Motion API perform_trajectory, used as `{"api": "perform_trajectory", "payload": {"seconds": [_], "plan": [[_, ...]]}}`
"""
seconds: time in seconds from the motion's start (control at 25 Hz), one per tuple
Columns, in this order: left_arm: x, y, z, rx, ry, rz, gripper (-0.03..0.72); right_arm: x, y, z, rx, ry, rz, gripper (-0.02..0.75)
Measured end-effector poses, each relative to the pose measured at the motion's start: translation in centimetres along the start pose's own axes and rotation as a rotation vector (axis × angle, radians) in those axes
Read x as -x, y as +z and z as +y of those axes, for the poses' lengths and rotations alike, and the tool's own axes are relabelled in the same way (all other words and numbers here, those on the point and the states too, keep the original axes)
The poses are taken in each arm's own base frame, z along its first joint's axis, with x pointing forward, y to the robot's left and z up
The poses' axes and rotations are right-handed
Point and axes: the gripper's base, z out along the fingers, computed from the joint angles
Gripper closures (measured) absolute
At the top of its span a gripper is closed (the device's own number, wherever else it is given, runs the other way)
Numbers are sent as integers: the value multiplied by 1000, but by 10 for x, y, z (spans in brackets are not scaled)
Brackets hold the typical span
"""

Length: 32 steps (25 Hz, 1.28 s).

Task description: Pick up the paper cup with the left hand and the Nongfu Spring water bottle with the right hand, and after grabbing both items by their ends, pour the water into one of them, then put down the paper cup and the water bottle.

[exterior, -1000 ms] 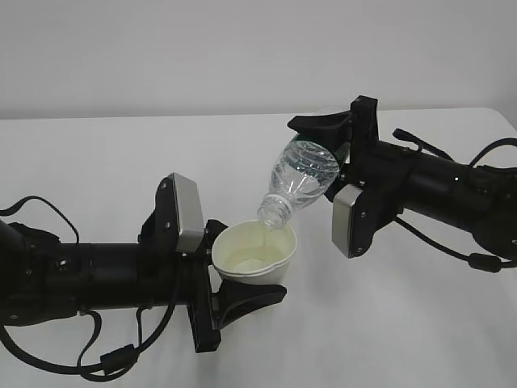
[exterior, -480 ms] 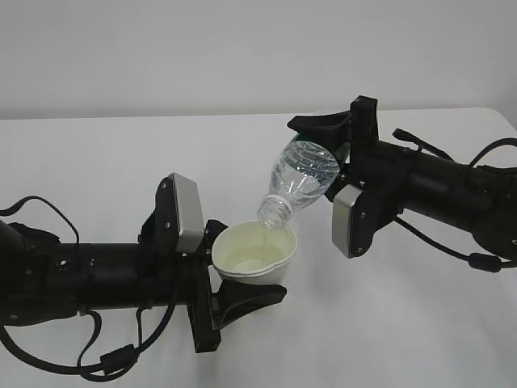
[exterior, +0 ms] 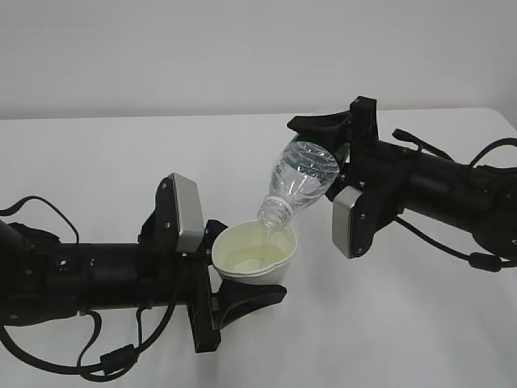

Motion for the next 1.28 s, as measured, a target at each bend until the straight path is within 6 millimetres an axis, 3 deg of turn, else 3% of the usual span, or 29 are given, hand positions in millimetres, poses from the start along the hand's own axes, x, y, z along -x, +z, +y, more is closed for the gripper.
{"api": "perform_trajectory", "payload": {"seconds": [1.28], "plan": [[0, 0, 0, 0, 0, 2, 240, 0, 0, 0, 0, -3, 0, 268]]}}
